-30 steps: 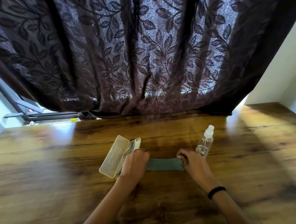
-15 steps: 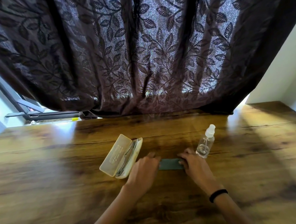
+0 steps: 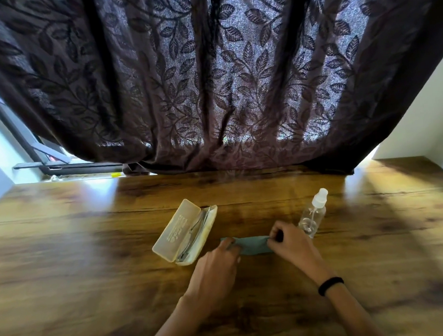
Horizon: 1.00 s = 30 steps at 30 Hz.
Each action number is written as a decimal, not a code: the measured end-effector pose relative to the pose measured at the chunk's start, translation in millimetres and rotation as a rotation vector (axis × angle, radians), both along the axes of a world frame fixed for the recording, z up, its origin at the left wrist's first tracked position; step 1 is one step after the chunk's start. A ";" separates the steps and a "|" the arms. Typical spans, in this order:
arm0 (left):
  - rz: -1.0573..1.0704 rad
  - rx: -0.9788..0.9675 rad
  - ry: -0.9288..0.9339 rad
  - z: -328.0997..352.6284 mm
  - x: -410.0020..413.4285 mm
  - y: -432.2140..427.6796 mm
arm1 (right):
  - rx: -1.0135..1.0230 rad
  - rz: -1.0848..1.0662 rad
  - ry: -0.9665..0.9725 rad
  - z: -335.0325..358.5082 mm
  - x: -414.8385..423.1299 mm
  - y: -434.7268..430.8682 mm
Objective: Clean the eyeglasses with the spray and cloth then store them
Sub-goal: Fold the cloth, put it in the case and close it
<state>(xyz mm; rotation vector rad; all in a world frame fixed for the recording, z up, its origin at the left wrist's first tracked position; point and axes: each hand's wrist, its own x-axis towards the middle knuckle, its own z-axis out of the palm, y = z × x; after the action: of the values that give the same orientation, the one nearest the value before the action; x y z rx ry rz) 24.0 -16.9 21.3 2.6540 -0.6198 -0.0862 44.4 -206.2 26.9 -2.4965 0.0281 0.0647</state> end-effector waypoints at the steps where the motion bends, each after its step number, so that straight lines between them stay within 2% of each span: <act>1: 0.015 -0.016 -0.011 1.8 0.7 5.2 | 0.064 -0.004 0.020 3.0 2.5 1.1; 6: 0.112 -0.048 -0.047 11.7 3.1 29.9 | 0.287 0.003 0.061 13.7 13.9 25.8; 9: 0.134 -0.037 -0.046 16.1 1.7 34.4 | 0.325 0.033 0.088 14.5 18.6 52.0; 14: 0.125 -0.008 -0.050 15.4 -1.5 31.8 | 0.202 0.129 0.105 13.6 19.0 73.0; 21: 0.084 0.022 -0.058 9.3 -0.4 12.8 | 0.209 0.114 0.026 10.9 16.6 48.0; 24: 0.108 0.026 -0.065 5.0 -1.6 11.5 | 0.233 0.058 0.008 6.7 11.6 39.2; 27: 0.144 0.024 -0.061 2.5 -0.9 13.2 | 0.151 -0.040 -0.016 0.6 5.8 31.3; 30: 0.148 0.007 -0.059 2.9 1.9 12.9 | 0.077 -0.045 0.041 -4.8 2.3 32.5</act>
<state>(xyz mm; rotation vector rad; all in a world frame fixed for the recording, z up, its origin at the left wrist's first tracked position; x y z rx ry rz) 25.9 -4.0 24.2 2.7083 -0.4408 0.0331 46.7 -173.7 22.1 -2.4162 0.0965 0.0960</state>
